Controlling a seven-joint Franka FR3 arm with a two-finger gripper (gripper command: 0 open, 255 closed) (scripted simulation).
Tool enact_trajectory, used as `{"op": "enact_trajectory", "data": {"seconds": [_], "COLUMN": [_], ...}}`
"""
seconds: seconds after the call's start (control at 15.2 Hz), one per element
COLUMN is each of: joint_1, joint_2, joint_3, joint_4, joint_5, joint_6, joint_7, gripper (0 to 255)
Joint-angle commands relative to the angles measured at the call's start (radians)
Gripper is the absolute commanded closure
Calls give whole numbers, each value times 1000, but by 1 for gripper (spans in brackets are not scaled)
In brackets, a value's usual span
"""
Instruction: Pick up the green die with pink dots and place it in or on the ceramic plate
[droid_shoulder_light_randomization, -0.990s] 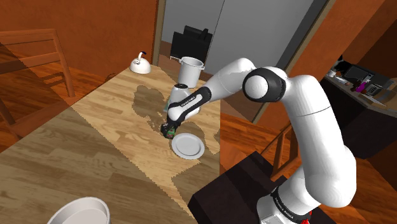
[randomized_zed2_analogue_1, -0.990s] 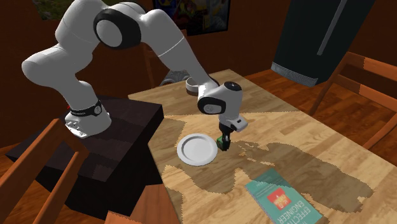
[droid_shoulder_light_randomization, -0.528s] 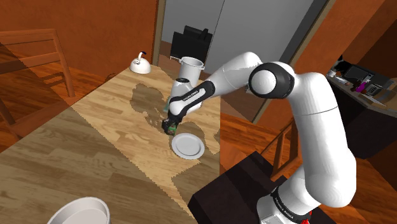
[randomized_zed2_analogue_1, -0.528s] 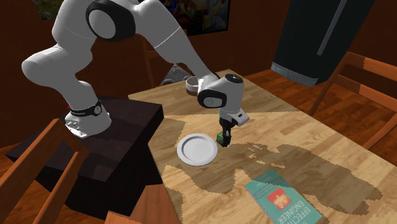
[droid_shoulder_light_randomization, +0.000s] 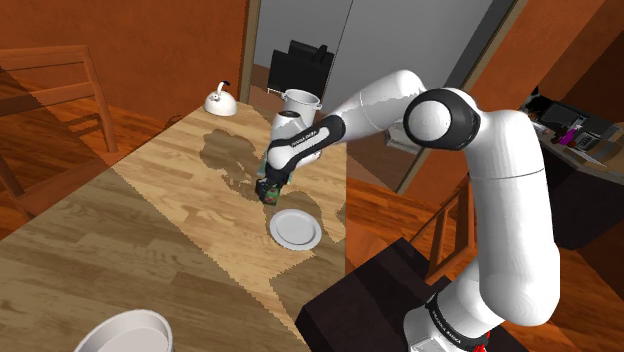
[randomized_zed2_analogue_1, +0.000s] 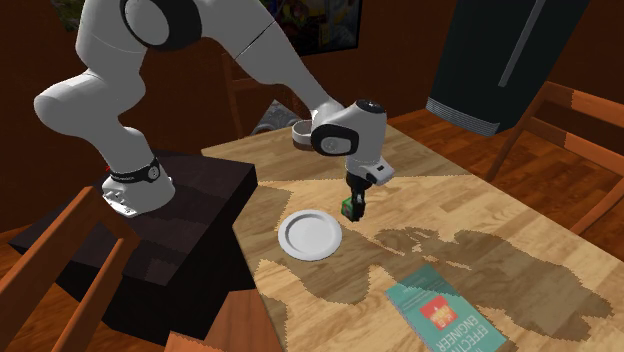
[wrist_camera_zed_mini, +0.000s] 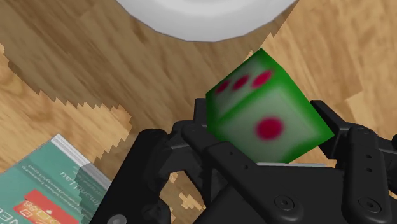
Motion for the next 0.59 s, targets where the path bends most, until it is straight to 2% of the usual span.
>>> {"op": "enact_trajectory", "data": {"seconds": [0.0,0.53], "joint_1": [-3,-62], "joint_2": [-22,-236], "joint_3": [1,1], "joint_4": [-10,-422], "joint_5": [1,7], "joint_6": [-12,186], "joint_7": [-2,-52], "gripper": [255,255]}}
